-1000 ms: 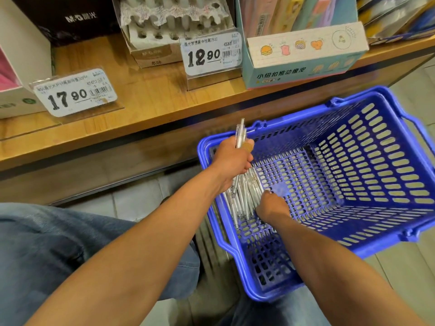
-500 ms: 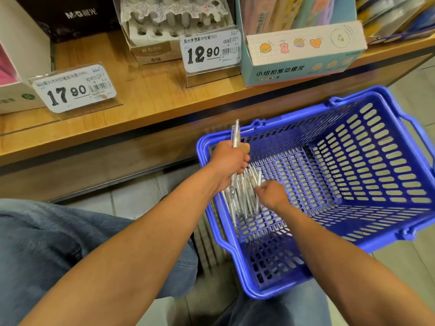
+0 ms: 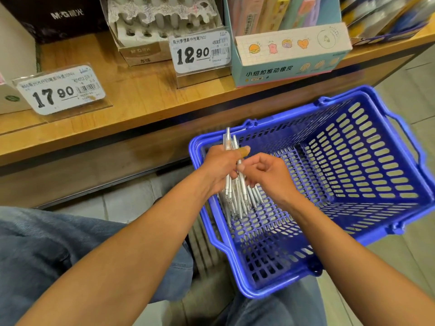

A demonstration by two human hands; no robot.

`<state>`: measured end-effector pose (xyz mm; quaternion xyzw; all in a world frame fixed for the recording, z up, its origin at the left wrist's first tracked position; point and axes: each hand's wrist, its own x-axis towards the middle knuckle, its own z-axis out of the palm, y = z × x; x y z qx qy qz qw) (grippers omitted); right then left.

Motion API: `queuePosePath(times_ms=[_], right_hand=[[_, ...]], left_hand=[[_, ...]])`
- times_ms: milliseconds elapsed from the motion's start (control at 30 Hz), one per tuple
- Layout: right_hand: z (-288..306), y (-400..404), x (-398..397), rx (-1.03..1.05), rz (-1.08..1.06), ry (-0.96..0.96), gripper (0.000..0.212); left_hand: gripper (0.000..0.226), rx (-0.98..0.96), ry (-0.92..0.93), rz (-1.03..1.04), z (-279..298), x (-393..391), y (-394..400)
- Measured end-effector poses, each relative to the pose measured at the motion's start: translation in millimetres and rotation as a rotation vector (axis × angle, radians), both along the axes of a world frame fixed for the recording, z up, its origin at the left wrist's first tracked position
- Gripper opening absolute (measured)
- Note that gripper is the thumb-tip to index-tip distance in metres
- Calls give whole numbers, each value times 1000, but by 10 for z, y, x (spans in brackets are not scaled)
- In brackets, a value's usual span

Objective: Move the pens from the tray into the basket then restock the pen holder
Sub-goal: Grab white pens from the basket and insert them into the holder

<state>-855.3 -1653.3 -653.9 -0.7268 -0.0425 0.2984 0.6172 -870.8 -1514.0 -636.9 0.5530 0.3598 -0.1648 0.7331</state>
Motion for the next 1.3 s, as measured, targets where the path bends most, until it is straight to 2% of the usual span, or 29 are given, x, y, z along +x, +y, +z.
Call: queuePosePath(times_ms=[100,267,400,500,600,667,767,933,1000,1133,1300], right_hand=[[-235,-90,112,32,-9,122,21],[-939,-134,172,-329,196,242,4],[-1377,-20,63,-899,318,63,12],[-1477,85,2,-1067,382,-8,21],[-1533,126,-7,-1120,448,-67,32],[-1543,106,-9,-1079,425,-56,30],[-1490,12,30,-932,309,-13,14],[-1068,-161,140,-588,68,199,18],[-805,-202,173,-462,35,246,19],[-290,-259,164,-195,-78,240,21],[128,-3,43,25,-106,158,19]], left_hand=[[21,3,11,-10,-1,-5,-19],[20,8,29,21,-15,3,-11],[16,-132,46,68,33,-10,14],[16,-194,56,88,50,-20,14],[16,-184,53,86,43,-18,16],[16,-173,53,86,36,-25,13],[16,-166,45,90,18,-20,14],[16,-131,32,79,-18,-6,11],[17,-115,29,76,-33,-6,5],[20,-104,53,57,-57,14,-7],[39,-83,4,-31,-41,1,-17]])
